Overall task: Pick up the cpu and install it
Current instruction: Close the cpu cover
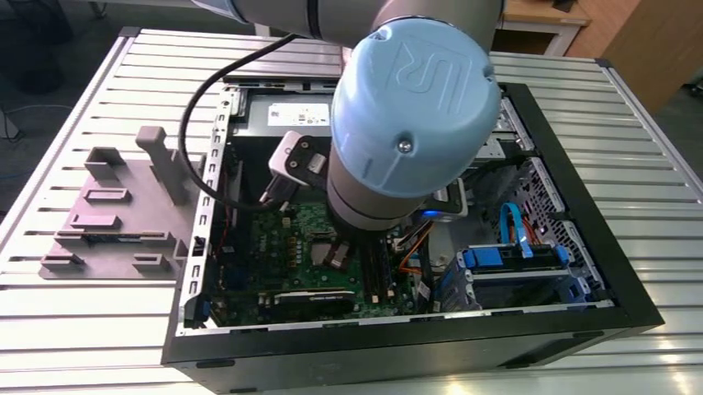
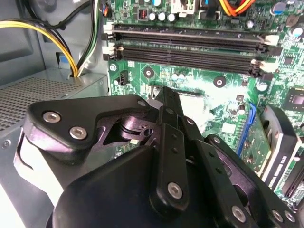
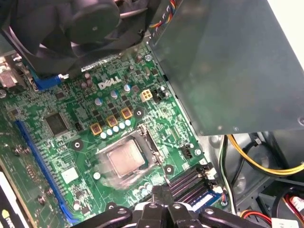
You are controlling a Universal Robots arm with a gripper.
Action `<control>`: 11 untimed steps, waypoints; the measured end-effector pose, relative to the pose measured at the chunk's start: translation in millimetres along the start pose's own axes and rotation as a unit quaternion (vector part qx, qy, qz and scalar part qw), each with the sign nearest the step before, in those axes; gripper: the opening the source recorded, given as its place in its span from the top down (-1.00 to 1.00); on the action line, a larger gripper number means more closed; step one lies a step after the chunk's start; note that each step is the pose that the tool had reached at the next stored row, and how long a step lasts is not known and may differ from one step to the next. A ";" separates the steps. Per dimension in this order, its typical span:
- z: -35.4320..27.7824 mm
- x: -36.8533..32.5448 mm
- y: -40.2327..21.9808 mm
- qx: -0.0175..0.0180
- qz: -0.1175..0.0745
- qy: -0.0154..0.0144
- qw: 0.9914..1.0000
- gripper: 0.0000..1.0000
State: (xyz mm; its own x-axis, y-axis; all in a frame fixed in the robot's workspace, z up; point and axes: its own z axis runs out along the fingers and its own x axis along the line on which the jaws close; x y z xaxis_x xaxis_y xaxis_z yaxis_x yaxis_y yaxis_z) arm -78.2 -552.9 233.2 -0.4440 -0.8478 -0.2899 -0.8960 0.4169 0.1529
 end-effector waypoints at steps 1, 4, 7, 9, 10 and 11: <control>0.0 -0.4 -0.9 0.000 0.000 0.000 1.000 0.79; -0.1 -1.4 -3.1 0.000 0.000 -0.001 1.000 0.79; 0.1 -1.6 -3.1 0.000 0.000 -0.001 1.000 0.79; 0.2 -2.0 -3.0 0.000 0.000 -0.001 1.000 0.79; 0.5 -2.4 -2.8 0.000 0.000 -0.001 1.000 0.79; 0.8 -2.9 -2.5 0.000 0.000 -0.001 1.000 0.79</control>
State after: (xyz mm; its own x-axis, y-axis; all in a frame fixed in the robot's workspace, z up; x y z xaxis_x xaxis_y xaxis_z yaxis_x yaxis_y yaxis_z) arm -74.6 -551.3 232.9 -0.4440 -0.8472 -0.2917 -0.8960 0.4166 0.1538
